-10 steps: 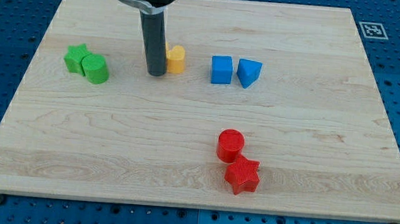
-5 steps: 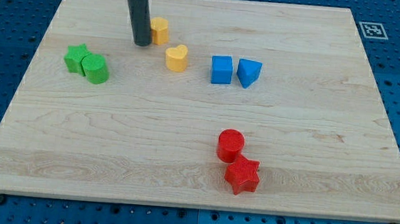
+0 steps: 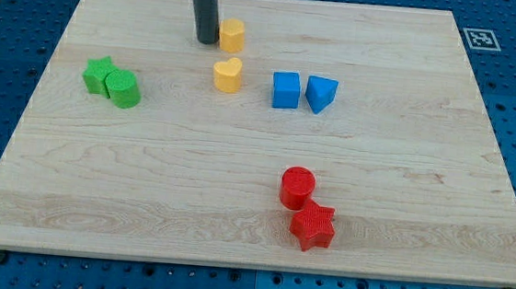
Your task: Push the yellow hexagon towards top center
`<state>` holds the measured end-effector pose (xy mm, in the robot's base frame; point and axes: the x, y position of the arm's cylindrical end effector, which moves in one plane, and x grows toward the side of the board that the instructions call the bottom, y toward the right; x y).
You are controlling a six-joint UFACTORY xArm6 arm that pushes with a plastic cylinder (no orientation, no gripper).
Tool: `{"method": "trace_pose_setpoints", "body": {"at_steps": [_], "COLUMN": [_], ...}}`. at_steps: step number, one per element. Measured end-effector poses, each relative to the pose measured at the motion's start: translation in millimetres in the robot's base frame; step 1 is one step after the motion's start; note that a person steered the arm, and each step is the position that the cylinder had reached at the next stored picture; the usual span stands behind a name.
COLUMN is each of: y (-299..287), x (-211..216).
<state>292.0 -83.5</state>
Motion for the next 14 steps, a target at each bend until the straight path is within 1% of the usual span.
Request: {"method": "trace_pose_setpoints", "body": {"at_steps": [1, 2, 3, 4, 6, 8, 10, 12, 14], "y": [19.5, 21.1, 36.4, 75.9, 78.5, 68.4, 45.8, 42.1, 42.1], "x": [-8.9, 1.5, 41.1, 50.3, 49.9, 27.5, 13.0, 0.0, -27.0]}}
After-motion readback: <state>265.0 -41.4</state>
